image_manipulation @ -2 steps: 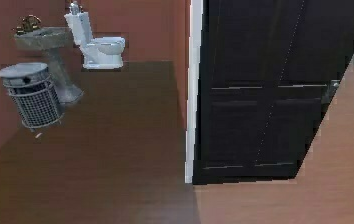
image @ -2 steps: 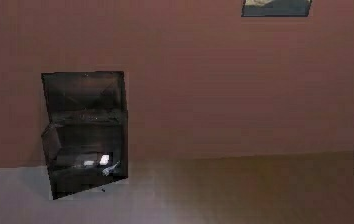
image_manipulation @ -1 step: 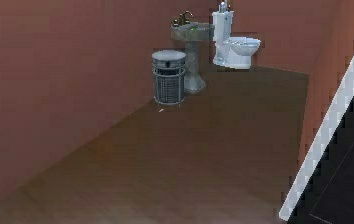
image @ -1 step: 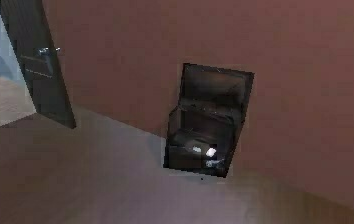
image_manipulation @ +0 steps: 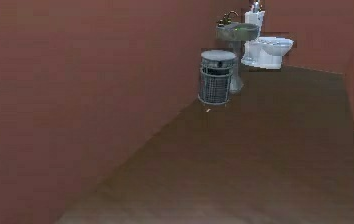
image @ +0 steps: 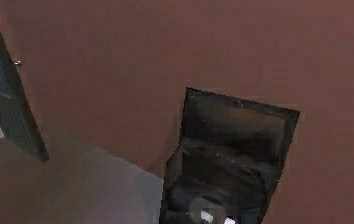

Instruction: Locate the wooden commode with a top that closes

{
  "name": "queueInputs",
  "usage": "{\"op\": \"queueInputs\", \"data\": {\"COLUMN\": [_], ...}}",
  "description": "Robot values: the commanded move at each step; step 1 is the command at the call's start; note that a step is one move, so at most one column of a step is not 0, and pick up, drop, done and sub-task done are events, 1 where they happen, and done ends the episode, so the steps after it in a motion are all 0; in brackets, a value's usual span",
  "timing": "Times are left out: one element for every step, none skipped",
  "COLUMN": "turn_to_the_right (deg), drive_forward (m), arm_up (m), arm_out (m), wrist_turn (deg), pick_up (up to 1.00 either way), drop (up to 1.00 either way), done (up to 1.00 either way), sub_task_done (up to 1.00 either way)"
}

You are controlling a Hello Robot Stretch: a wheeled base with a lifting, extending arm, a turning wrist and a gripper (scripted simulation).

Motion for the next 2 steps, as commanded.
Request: {"op": "queueInputs", "data": {"turn_to_the_right": [-45.0, -45.0], "drive_forward": [0.0, 0.0], "arm_up": [0.0, 0.0], "arm_out": [0.0, 0.0], "wrist_turn": [0.0, 0.0], "pick_up": [0.0, 0.0], "drop": [0.0, 0.0], "done": [0.0, 0.0], "sub_task_done": [0.0, 0.0]}}
